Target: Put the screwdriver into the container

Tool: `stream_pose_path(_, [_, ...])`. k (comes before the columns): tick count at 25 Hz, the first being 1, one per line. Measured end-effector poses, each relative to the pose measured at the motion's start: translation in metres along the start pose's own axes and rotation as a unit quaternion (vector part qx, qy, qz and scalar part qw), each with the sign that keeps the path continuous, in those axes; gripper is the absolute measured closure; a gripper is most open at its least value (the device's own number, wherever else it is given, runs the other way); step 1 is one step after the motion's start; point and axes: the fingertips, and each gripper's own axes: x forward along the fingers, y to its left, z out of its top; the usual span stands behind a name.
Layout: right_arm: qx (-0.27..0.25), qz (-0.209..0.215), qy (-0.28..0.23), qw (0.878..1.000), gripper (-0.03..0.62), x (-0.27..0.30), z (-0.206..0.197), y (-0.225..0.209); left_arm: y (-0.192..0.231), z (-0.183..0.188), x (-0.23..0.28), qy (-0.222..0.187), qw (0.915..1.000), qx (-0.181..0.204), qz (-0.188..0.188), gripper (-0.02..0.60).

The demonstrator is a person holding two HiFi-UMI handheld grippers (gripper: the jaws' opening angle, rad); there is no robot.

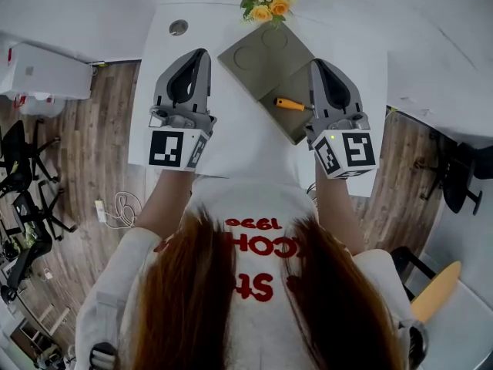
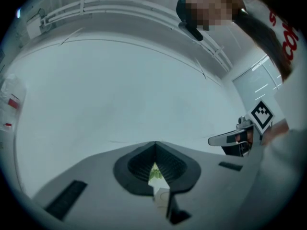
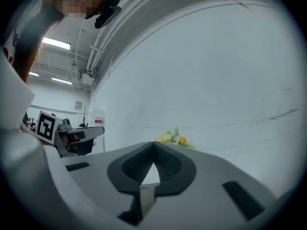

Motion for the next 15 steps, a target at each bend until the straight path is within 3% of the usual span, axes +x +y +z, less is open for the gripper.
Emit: stream_pose_path(15, [-0.023, 0.021, -0.020, 0.999, 0.590, -0.003, 0.024, 0.007, -0.014, 0.010, 0.005, -0.013, 0.9997, 0.011, -0.017, 0.575])
